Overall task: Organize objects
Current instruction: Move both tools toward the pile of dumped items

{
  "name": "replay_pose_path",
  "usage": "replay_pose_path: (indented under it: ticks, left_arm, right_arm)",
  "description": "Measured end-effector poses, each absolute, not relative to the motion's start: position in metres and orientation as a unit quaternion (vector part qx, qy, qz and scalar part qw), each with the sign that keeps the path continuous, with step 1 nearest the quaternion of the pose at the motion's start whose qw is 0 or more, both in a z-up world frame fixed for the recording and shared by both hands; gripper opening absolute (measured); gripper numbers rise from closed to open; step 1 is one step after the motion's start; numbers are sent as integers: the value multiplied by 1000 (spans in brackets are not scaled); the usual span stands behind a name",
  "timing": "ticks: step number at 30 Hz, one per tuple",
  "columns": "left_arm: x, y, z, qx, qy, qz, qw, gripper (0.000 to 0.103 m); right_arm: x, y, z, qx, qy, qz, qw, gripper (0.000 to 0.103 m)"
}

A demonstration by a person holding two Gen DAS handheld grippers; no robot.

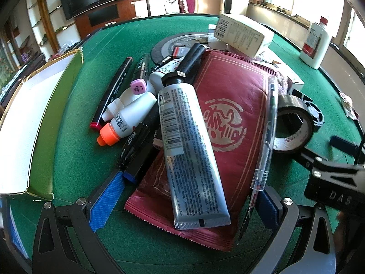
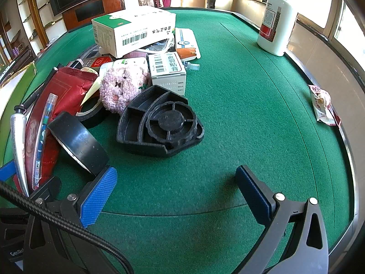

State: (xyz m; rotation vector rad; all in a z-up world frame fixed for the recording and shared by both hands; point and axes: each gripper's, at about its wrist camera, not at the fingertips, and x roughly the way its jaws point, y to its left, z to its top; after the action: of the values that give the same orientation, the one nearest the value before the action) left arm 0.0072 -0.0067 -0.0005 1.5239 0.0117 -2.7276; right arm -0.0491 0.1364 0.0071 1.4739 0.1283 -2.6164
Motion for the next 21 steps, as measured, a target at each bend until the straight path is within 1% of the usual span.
replay_pose_path:
  ticks: [4, 5, 7, 11, 15, 16, 17, 18, 20, 21]
  left_arm:
    - [25, -18, 11, 469, 5, -882, -52, 101]
    - [33, -22, 17, 456, -1, -888, -63, 101]
    - [45, -32, 23, 439, -4, -895, -80, 101]
    - [53, -58, 37, 414, 13, -904, -106, 100]
    - [47, -78, 41, 424, 61, -896, -120, 84]
    - [47, -78, 39, 431, 74, -891, -124, 82]
    - [46, -73, 38, 438, 79, -886, -132, 74]
    - [44, -68, 37, 437, 80, -886, -131, 60]
    - [37, -57, 35, 450, 85, -878, -137, 49]
    - [32, -50, 34, 456, 89, -874, -143, 49]
  right_arm:
    - [-45, 144, 11, 505, 65, -849, 137, 102]
    - [-40, 148, 14, 504, 59, -846, 163, 99]
    - [-26, 157, 25, 482, 52, -851, 201, 98]
    - [3, 169, 50, 421, 68, -877, 221, 98]
    - [6, 175, 65, 374, 45, -896, 234, 98]
    - [6, 176, 66, 370, 41, -897, 238, 98]
    - [6, 176, 67, 366, 39, -898, 242, 98]
    - [7, 175, 67, 360, 37, -900, 244, 98]
    - [10, 173, 70, 351, 30, -903, 244, 98]
    - [9, 174, 69, 353, 25, -903, 245, 98]
